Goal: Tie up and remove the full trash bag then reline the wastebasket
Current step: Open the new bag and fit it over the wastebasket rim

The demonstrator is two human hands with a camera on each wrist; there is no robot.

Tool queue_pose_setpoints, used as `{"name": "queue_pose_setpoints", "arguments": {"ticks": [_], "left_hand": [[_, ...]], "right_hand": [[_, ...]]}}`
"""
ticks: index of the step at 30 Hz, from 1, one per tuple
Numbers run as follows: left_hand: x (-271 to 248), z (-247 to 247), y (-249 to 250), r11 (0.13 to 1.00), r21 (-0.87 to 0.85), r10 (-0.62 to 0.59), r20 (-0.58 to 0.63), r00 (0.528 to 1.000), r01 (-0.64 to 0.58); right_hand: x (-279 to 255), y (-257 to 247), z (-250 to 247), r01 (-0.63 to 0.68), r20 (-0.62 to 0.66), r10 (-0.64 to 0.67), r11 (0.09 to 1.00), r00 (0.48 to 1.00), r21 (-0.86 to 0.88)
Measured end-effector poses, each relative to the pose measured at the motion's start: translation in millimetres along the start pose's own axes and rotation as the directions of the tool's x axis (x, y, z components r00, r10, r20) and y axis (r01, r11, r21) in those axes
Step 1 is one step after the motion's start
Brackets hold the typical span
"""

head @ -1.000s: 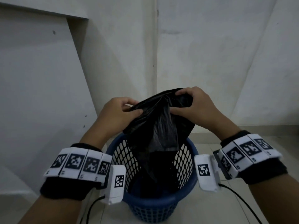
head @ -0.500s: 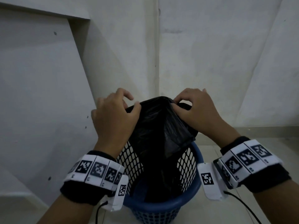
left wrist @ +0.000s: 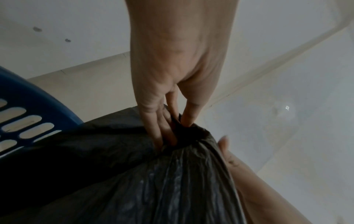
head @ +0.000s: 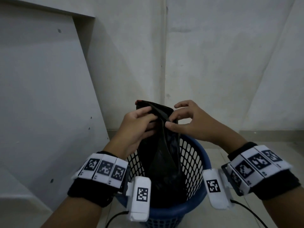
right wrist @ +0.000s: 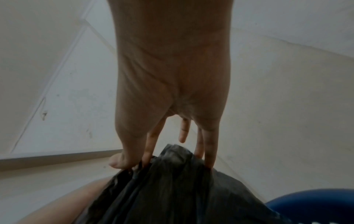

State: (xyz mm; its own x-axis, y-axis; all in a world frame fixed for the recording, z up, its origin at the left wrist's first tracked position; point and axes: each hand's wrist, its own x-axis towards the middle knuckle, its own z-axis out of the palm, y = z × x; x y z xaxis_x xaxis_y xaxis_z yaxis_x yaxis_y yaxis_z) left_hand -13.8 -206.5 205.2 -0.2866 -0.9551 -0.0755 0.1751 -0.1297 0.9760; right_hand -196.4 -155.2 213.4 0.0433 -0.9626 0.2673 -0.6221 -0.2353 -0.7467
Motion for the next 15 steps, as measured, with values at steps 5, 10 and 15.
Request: {"name": "queue_pose_setpoints", "arguments": {"ticks": [5,10,15], "left_hand": [[-3,-3,7,1.000,0.011,-0.018,-0.005,1.000,0.018],[-8,-11,4,0.987,0.144,-0.084,0.066,0.994,0.074],[-6,-20,3,0.973,0.221,0.069,-0.020,0.997,-0.063]], "right_hand": [[-2,1,0,-0.080,0.084,0.069,0.987,0.994,0.140],[-5,-1,1,-0.126,0.108,0.098,0.950,0.989,0.286],[-2,3,-9,-0.164,0.003,0.167,0.964,0.986,0.208]]}}
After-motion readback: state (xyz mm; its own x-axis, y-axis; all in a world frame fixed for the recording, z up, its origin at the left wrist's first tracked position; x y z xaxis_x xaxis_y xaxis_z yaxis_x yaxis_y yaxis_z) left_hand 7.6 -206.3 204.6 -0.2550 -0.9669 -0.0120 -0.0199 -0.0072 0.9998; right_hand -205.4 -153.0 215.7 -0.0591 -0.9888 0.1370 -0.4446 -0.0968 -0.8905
